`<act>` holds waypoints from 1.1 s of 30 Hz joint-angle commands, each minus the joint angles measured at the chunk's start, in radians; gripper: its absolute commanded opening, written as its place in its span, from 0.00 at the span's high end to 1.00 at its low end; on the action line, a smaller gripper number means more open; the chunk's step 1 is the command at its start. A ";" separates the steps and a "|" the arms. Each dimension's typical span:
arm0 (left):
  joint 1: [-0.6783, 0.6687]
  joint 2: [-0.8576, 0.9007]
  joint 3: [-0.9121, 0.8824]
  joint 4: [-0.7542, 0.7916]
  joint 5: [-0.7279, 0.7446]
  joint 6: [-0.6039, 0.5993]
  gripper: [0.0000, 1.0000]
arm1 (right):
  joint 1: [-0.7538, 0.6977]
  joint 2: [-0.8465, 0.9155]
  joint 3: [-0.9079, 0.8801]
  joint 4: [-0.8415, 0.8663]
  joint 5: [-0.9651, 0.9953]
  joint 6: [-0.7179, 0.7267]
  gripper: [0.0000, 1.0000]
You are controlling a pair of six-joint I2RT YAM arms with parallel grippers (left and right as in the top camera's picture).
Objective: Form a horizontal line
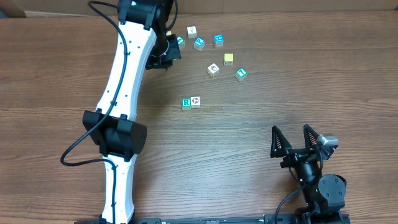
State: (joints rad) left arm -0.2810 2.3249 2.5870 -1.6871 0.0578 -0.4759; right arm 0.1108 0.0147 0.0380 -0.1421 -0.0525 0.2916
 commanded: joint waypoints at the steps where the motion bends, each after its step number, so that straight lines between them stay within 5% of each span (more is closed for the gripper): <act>1: -0.042 0.003 -0.007 -0.003 0.075 0.068 0.96 | -0.006 -0.012 -0.003 0.006 -0.002 0.003 0.00; 8: -0.088 -0.108 -0.157 -0.003 0.033 0.079 0.96 | -0.006 -0.012 -0.003 0.006 -0.002 0.003 0.00; 15: -0.136 -0.294 -0.518 0.021 -0.077 -0.056 0.96 | -0.006 -0.012 -0.003 0.006 -0.002 0.003 0.00; 26: -0.305 -0.357 -0.977 0.452 -0.095 -0.187 0.96 | -0.006 -0.012 -0.003 0.006 -0.002 0.003 0.00; 33: -0.307 -0.357 -1.110 0.571 -0.110 -0.208 0.96 | -0.006 -0.012 -0.003 0.006 -0.002 0.003 0.00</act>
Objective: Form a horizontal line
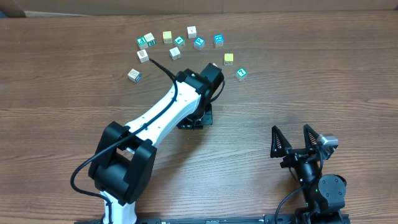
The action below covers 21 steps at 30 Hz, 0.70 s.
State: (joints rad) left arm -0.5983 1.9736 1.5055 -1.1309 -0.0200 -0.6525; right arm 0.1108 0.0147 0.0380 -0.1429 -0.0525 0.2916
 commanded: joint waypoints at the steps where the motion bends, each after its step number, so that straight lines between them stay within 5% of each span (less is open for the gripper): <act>1: 0.017 -0.005 -0.037 0.022 -0.039 -0.026 0.96 | -0.006 -0.012 -0.003 0.007 -0.002 0.003 0.00; 7: 0.094 -0.006 -0.045 0.079 0.057 0.155 0.96 | -0.006 -0.012 -0.003 0.007 -0.002 0.003 0.00; 21: 0.368 -0.006 -0.217 0.240 0.793 0.652 0.96 | -0.006 -0.012 -0.003 0.007 -0.002 0.003 0.00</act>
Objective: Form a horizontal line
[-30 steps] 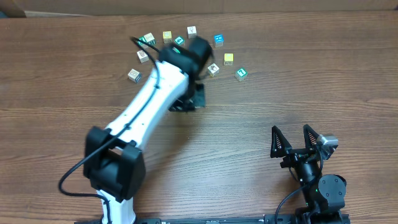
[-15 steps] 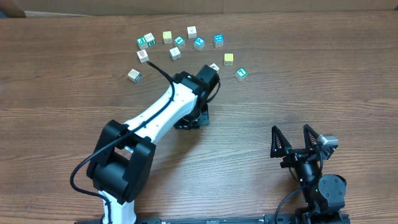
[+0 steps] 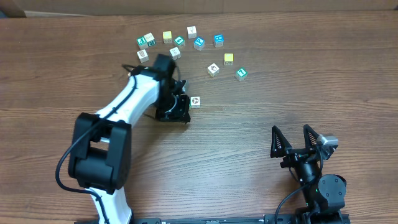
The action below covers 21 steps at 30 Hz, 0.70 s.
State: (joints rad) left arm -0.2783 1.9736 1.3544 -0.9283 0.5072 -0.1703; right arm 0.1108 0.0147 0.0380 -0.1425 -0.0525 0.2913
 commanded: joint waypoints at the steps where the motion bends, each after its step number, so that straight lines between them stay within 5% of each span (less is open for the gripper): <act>1: 0.058 -0.006 -0.082 0.052 0.285 0.176 0.96 | -0.006 -0.012 -0.003 0.007 -0.002 0.003 0.00; 16: 0.161 -0.006 -0.327 0.372 0.402 0.127 0.96 | -0.006 -0.012 -0.003 0.007 -0.002 0.003 0.00; 21: 0.160 -0.006 -0.327 0.438 0.293 -0.037 0.96 | -0.006 -0.012 -0.003 0.007 -0.002 0.003 0.00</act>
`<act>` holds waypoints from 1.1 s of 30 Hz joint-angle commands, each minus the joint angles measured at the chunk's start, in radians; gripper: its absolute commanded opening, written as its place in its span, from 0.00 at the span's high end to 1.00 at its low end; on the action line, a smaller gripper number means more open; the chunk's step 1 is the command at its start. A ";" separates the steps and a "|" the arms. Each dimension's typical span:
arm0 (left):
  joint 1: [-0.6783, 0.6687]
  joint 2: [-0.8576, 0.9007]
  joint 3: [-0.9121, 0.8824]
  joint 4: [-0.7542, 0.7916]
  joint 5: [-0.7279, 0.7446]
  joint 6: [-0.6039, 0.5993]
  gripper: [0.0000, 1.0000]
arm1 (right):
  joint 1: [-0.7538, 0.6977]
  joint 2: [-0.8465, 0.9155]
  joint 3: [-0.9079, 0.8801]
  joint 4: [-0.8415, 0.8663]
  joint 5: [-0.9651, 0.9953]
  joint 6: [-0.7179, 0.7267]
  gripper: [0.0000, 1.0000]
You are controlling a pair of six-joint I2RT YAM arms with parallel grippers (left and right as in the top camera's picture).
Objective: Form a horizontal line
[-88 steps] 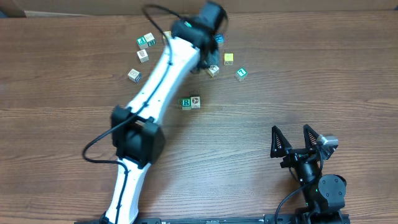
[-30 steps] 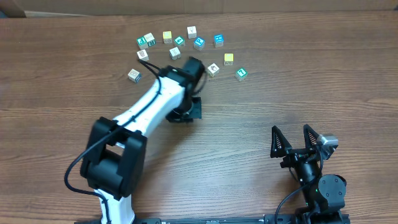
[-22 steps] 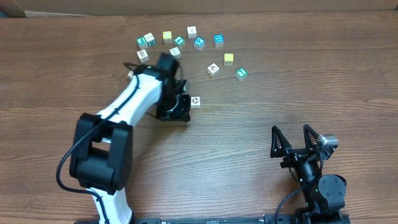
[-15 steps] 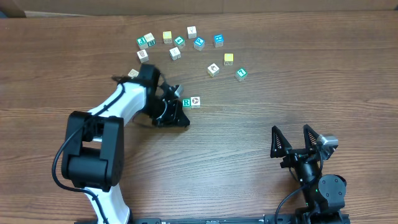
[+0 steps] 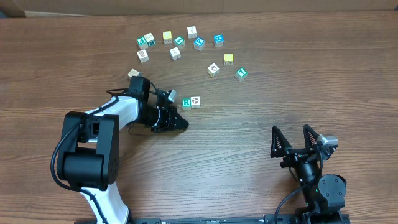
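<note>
A green R block (image 5: pixel 186 102) and a white block with a red mark (image 5: pixel 195 101) stand touching, side by side, at the table's middle. Several more letter blocks lie scattered behind them, among them a yellow one (image 5: pixel 229 59), a green one (image 5: pixel 241 74) and a white one (image 5: pixel 213 69). My left gripper (image 5: pixel 184 123) lies low just in front and left of the R block, pointing right. Its fingers taper to one point, shut with nothing seen between them. My right gripper (image 5: pixel 292 138) stands open at the near right, far from all blocks.
More blocks form a loose arc at the back left, from a green one (image 5: pixel 142 42) to a blue one (image 5: pixel 218 40). One block (image 5: pixel 134 73) sits right behind my left arm's elbow. The left arm's white link (image 5: pixel 118 112) stretches along the table.
My left gripper was over the spot of the green R block, hiding it. Now it lies nearer and slightly lower, and the R block shows beside the white block. The right arm is unchanged.
My left arm reached to the far blocks while the R and white blocks stood paired at the middle. Then it covered that pair, then hid only the R block. Now it lies in front of the pair, which stands where it did.
</note>
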State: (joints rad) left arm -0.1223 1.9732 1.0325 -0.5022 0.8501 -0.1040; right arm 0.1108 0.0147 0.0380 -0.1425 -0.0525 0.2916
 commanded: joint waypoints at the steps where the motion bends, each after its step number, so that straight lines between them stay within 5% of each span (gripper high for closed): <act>1: 0.004 -0.005 -0.005 0.017 -0.082 -0.127 0.96 | -0.006 -0.012 -0.003 0.007 -0.002 0.003 0.00; 33: -0.007 -0.005 -0.005 0.132 -0.132 -0.373 0.96 | -0.006 -0.012 -0.003 0.007 -0.002 0.003 0.00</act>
State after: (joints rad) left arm -0.1226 1.9732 1.0325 -0.3801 0.7284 -0.4278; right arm 0.1108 0.0147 0.0380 -0.1421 -0.0525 0.2916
